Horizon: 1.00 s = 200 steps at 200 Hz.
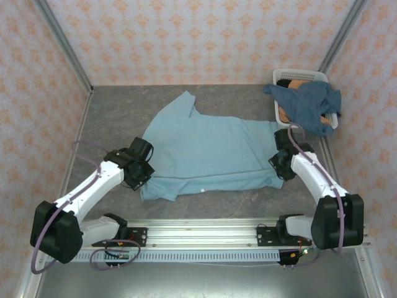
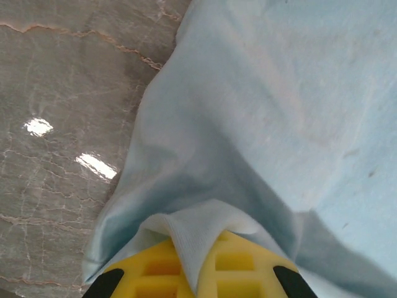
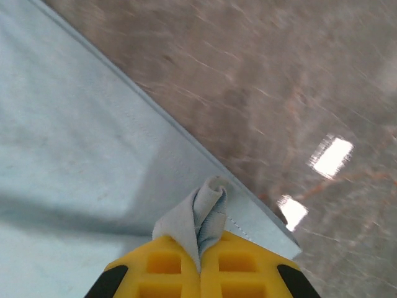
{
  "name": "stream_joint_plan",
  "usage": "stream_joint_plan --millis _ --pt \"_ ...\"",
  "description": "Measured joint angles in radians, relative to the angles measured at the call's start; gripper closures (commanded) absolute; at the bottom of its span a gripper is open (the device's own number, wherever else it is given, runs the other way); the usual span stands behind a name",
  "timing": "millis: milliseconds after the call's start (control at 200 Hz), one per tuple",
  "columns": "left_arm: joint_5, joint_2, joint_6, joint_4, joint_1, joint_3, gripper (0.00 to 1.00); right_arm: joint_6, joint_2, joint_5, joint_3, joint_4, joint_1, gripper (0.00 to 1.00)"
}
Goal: Fold and stack the t-shirts
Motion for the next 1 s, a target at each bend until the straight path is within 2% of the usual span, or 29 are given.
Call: stream_joint_plan --millis 245,716,1001 --pt "0.003 0.059 -0.042 0.006 -0.011 -0.003 1.0 0.021 -0.037 0.005 -0.033 -0.057 0.0 1.0" --pt "0.008 0.194 -0.044 0.008 -0.059 0.006 1.0 0.126 -0.286 -0.015 -0.137 -0.28 0.0 1.0" --pt "-0.007 0.27 -0.043 0.007 -0.077 0.066 1.0 0.163 -0.281 -0.058 -0.235 -0.289 0.0 1.0"
